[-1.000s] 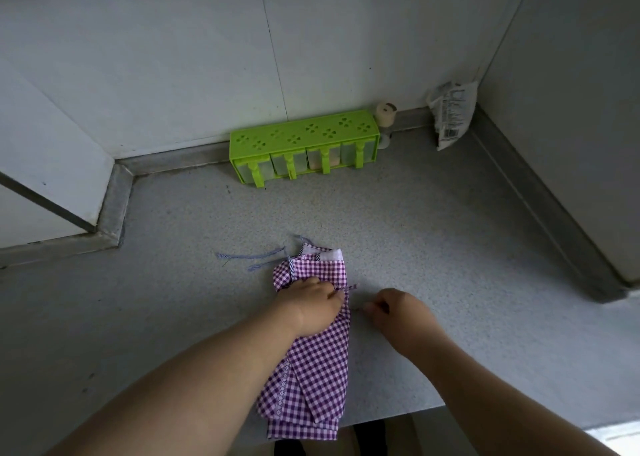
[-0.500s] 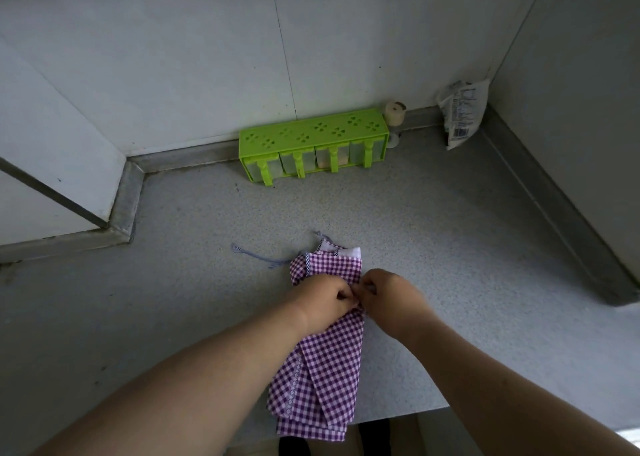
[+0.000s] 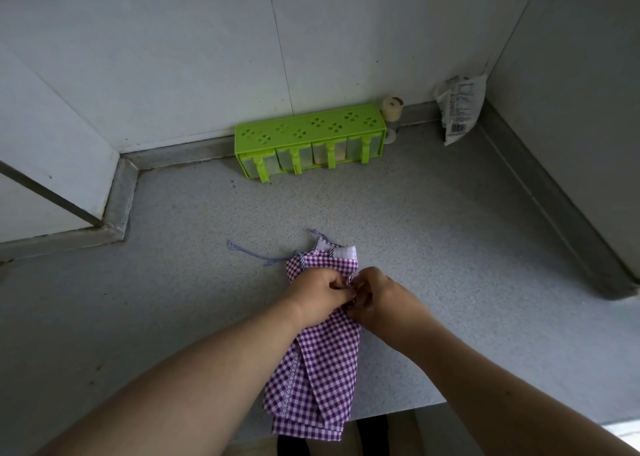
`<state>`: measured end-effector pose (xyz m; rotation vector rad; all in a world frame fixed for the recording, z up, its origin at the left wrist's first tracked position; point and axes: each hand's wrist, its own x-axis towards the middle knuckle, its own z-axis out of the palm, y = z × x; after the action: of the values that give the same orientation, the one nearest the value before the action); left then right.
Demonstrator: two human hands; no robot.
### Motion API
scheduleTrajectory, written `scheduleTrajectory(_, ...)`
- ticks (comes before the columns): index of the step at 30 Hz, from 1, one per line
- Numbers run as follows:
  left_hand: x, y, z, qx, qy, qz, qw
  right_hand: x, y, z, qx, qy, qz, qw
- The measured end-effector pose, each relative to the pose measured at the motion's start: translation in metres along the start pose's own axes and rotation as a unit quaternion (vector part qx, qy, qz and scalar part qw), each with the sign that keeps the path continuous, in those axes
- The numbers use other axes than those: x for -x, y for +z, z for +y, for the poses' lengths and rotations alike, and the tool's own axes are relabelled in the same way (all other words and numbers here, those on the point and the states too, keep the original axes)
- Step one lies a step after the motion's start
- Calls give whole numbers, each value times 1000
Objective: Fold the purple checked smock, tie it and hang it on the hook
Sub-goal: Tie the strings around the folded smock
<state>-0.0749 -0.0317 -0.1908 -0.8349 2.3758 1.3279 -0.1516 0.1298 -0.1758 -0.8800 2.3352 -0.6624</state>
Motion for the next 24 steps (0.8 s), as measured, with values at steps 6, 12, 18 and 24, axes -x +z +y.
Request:
scheduleTrajectory(6,2,0,-1,19,6,-9,1000,4,10,5,52,-90,49,993)
scheduleTrajectory(12,7,1,1,-39,17,-1,999,-4,12,8,54,-59,26,996)
scheduleTrajectory(18,9,-3,4,-39,15,-14,999,-5,10,16,23,-47,27,998)
scheduleTrajectory(24,11,-3,1,-112,64,-2,992,-4,3,22,-25,-15,11,1000)
